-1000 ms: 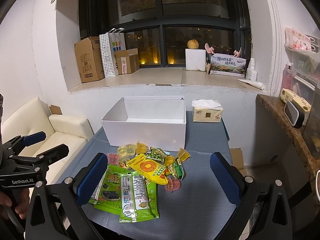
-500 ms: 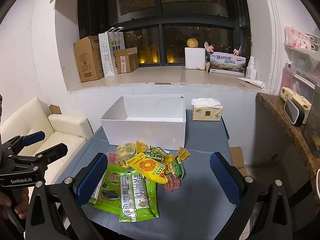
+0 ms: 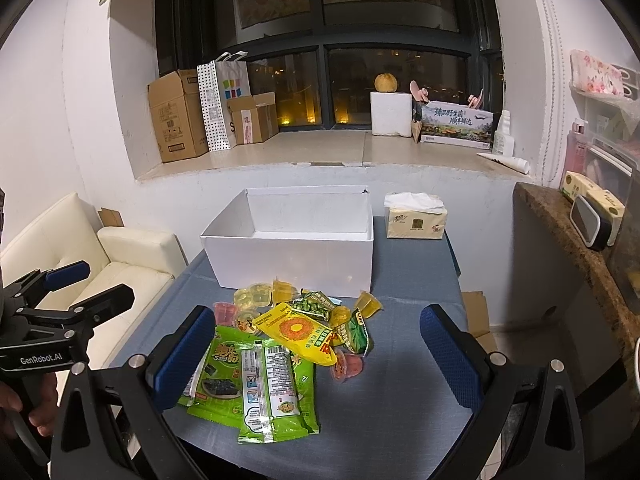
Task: Organize snacks
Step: 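Grasp the yellow sunflower-seed bag with the right gripper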
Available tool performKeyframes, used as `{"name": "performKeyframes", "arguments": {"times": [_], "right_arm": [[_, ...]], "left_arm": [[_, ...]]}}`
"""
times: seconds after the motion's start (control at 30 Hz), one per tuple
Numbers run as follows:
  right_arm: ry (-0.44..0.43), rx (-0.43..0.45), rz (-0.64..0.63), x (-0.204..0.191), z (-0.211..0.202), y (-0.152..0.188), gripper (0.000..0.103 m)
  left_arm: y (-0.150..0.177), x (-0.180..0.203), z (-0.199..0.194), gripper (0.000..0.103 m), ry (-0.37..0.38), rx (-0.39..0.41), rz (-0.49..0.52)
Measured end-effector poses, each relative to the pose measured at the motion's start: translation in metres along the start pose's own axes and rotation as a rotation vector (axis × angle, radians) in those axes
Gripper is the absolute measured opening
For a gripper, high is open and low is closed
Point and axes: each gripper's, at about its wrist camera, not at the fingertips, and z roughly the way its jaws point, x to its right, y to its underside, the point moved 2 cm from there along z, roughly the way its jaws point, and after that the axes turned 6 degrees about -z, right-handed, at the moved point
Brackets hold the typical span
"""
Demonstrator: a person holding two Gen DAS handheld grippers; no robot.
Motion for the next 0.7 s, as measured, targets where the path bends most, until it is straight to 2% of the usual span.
{"name": "performKeyframes", "arguments": {"times": [0.23, 0.37, 0.6, 0.67, 0.7], "right_arm": [[-0.041, -0.047, -0.027, -0.006, 0.036, 0.008, 0.103], [-0.058, -0.146, -0.069, -0.015, 0.089, 0.022, 0.103], [-0.07, -0.262, -0.17, -0.041, 0.164, 0.044, 0.103], [-0.047, -0.284, -0.191, -0.044, 0.179, 0.047, 0.1], [-0.039, -0.292, -0.204, -0.046, 0.188, 0.048, 0.095]], "left_arm": [[0.003, -0.005, 0.001, 0.103, -0.006, -0.001, -0.006], [0.006, -0.01, 0.003, 0.103, -0.021, -0.008, -0.01], [0.016, -0.028, 0.01, 0.103, -0.048, -0.032, -0.032], [0.018, -0.032, 0.013, 0.103, -0.053, -0.039, -0.037], [0.02, -0.035, 0.014, 0.103, -0.056, -0.043, -0.041]]}}
